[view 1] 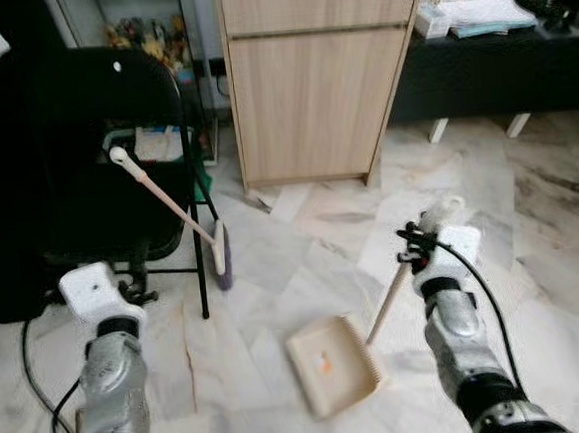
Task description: Sweep floor
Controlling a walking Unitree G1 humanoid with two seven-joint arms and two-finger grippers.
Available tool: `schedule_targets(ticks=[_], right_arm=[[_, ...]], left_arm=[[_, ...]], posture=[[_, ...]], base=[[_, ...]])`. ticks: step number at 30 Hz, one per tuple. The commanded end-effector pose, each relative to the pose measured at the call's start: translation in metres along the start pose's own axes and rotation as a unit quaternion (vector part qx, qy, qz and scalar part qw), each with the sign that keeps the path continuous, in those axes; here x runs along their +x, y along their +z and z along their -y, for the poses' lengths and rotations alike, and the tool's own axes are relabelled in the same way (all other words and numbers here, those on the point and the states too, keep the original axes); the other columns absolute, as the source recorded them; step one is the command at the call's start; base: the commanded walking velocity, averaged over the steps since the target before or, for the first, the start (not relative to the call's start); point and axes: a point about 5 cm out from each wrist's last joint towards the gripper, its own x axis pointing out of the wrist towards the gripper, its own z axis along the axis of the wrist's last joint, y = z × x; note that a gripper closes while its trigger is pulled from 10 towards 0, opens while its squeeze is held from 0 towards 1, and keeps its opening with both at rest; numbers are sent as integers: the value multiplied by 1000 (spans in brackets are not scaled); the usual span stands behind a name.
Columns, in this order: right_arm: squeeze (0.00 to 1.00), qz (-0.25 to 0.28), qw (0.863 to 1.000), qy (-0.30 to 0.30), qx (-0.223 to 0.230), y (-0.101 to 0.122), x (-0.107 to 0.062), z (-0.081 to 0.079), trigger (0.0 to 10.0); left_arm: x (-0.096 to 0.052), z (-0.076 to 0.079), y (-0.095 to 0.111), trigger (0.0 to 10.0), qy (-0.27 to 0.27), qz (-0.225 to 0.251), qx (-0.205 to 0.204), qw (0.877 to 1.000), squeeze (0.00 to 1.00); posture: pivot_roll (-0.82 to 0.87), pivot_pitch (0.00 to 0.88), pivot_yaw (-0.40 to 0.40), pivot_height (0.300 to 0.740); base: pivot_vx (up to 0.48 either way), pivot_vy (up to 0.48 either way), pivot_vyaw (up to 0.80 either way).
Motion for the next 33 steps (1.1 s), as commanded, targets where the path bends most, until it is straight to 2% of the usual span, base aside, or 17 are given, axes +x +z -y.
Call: schedule_targets(ticks=[1,21,33], right_arm=[[0,19,1000,-3,5,6,2,2,10000],[0,20,1000,-1,1,7,2,3,10000],[0,18,1000,7,2,4,1,-1,10000]], left_arm=[[-1,5,-5,10000,-5,-12,-6,1000,0],[-1,5,-5,10000,-7,-11,-9,1000,0],[-1,7,-6,10000,-9,-11,-12,1000,0]], posture=[[-43,153,-22,740],[-43,135,-26,740],[-40,121,-25,740]], base=[[251,0,0],[258,0,0],[395,0,0]])
